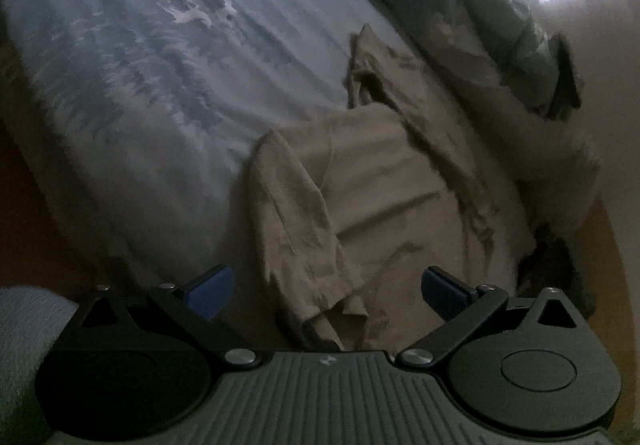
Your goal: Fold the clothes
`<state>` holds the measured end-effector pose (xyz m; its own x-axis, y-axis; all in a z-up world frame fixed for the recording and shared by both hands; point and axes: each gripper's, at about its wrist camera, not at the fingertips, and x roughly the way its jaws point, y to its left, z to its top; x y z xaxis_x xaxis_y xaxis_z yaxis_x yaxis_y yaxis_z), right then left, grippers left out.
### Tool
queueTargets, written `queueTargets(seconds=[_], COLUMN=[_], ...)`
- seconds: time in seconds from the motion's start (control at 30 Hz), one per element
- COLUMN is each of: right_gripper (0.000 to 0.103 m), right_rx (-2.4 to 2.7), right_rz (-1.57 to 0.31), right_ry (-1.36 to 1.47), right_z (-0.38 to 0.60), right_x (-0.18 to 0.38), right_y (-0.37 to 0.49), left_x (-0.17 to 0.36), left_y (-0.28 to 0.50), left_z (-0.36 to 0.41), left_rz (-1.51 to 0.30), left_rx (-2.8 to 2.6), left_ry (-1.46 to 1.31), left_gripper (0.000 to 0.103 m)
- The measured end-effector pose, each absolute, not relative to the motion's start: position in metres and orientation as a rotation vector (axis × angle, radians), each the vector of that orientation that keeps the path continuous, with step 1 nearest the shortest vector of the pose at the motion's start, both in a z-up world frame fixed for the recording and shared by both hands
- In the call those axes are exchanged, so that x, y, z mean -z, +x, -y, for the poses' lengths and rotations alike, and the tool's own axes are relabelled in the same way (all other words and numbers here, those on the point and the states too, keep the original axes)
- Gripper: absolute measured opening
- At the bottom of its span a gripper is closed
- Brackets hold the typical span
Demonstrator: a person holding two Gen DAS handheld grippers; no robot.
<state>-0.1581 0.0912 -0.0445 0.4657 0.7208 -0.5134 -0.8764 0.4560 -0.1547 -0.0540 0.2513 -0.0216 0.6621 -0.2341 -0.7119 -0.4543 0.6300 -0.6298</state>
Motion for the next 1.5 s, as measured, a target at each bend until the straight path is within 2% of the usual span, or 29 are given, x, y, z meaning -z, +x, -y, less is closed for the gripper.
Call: queueTargets(seconds=[0.17, 0.23, 0.33, 0.43, 0.47, 0.5, 0.53, 0.57, 0.63, 0.67, 0.7, 0.77, 0.87, 0.97, 1.03, 1.1, 1.17, 1.23, 1.27, 1.3, 1.33, 1.5], right_gripper=[0.001, 0.001, 0.002, 0.008, 0.021, 0.043, 0.055, 0.06, 0.06, 0.063, 0.071, 0.075, 0.075, 0.068, 0.066, 0.057, 0.057, 0.051, 0.041, 0.011, 0.002, 0.001], right_rx=[-1.034, -1.044, -1.052, -1.058, -1.06, -1.062, -1.064, -1.067, -1.075, -1.082, -1.087, -1.075, -0.962, -0.832, -0.793, -0.781, -0.769, -0.755, -0.753, -0.758, -0.773, -0.865], right_rz=[-0.343, -0.314, -0.311, -0.338, -0.347, -0.355, -0.364, -0.371, -0.385, -0.401, -0.438, -0.542, -0.769, -0.908, -0.906, -0.903, -0.913, -0.913, -0.902, -0.891, -0.884, -0.829], right_ry=[-0.477, -0.505, -0.504, -0.471, -0.459, -0.448, -0.437, -0.419, -0.38, -0.353, -0.293, -0.129, 0.202, 0.358, 0.377, 0.351, 0.33, 0.332, 0.32, 0.309, 0.293, 0.246], right_z=[-0.098, -0.102, -0.104, -0.103, -0.103, -0.102, -0.102, -0.099, -0.093, -0.09, -0.083, -0.067, -0.043, -0.032, -0.032, -0.038, -0.045, -0.05, -0.053, -0.055, -0.057, -0.064], right_x=[0.039, 0.04, 0.042, 0.043, 0.044, 0.044, 0.045, 0.044, 0.042, 0.039, 0.038, 0.036, 0.049, 0.069, 0.078, 0.083, 0.088, 0.094, 0.095, 0.094, 0.092, 0.073], right_y=[-0.182, -0.192, -0.196, -0.195, -0.195, -0.195, -0.194, -0.194, -0.194, -0.192, -0.188, -0.174, -0.133, -0.112, -0.106, -0.104, -0.103, -0.103, -0.104, -0.104, -0.106, -0.12], left_x=[0.025, 0.029, 0.037, 0.041, 0.041, 0.042, 0.043, 0.044, 0.045, 0.045, 0.045, 0.045, 0.045, 0.045, 0.045, 0.046, 0.046, 0.047, 0.048, 0.048, 0.05, 0.062], left_y=[-0.049, -0.05, -0.054, -0.06, -0.062, -0.063, -0.064, -0.065, -0.067, -0.068, -0.069, -0.072, -0.077, -0.079, -0.08, -0.08, -0.08, -0.08, -0.08, -0.08, -0.08, -0.084], left_z=[-0.252, -0.255, -0.265, -0.274, -0.276, -0.277, -0.278, -0.28, -0.281, -0.282, -0.283, -0.286, -0.289, -0.289, -0.289, -0.288, -0.288, -0.289, -0.289, -0.29, -0.291, -0.298], left_rz=[-0.92, -0.942, -0.962, -0.953, -0.951, -0.949, -0.948, -0.948, -0.945, -0.943, -0.939, -0.927, -0.912, -0.906, -0.902, -0.9, -0.9, -0.904, -0.905, -0.905, -0.906, -0.911], left_rx=[-0.136, -0.137, -0.151, -0.165, -0.167, -0.171, -0.178, -0.182, -0.195, -0.201, -0.207, -0.213, -0.223, -0.225, -0.224, -0.225, -0.225, -0.23, -0.232, -0.235, -0.237, -0.261], left_ry=[-0.832, -0.824, -0.855, -0.891, -0.897, -0.902, -0.908, -0.913, -0.918, -0.921, -0.926, -0.942, -0.961, -0.969, -0.971, -0.971, -0.971, -0.97, -0.97, -0.973, -0.978, -1.031], left_gripper=[0.103, 0.095, 0.092, 0.092, 0.092, 0.092, 0.092, 0.092, 0.093, 0.093, 0.093, 0.093, 0.093, 0.093, 0.093, 0.093, 0.093, 0.093, 0.093, 0.093, 0.094, 0.094])
